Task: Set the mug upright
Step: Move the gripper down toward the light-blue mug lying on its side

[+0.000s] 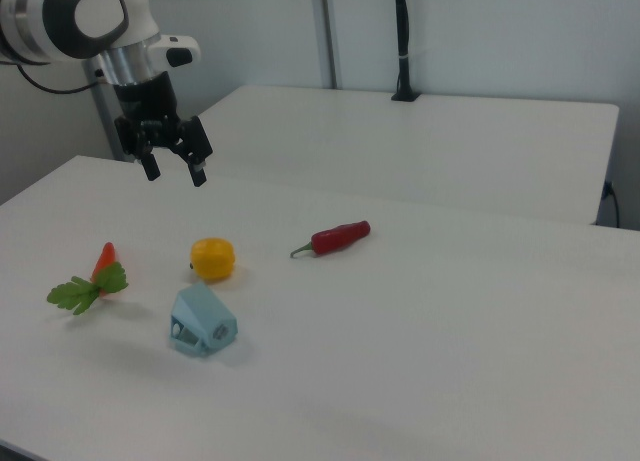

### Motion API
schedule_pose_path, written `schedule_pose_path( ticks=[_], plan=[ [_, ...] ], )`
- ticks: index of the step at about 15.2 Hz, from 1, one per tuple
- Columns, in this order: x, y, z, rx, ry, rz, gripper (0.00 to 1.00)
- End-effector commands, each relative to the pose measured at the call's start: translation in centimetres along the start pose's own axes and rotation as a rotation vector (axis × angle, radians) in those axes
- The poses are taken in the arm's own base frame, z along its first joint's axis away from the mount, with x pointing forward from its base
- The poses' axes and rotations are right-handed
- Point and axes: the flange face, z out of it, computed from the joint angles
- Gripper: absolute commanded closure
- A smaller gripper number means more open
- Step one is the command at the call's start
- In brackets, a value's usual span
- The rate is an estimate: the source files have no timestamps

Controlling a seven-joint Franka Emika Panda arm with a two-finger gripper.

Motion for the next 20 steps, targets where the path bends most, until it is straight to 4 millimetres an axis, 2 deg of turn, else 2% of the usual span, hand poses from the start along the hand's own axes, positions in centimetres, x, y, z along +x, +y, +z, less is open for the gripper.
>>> schedule_pose_path(
  ticks=[1, 9, 11, 13, 18, 20],
  plan=[
    [-0.9, 0.4, -0.2, 0.01, -0.012, -0.004, 0.0],
    [-0.8, 0.4, 0.2, 0.01, -0.022, -0.001, 0.0],
    [-0.4, -0.7, 1.1, 0.004, -0.035, 0.044, 0.0],
    [0.5, -3.3, 3.7, -0.149, -0.061, 0.041, 0.0],
    [1.2, -7.5, 8.6, -0.332, -0.147, 0.048, 0.0],
    [1.5, -10.8, 12.8, -0.443, -0.185, 0.073, 0.0]
  ],
)
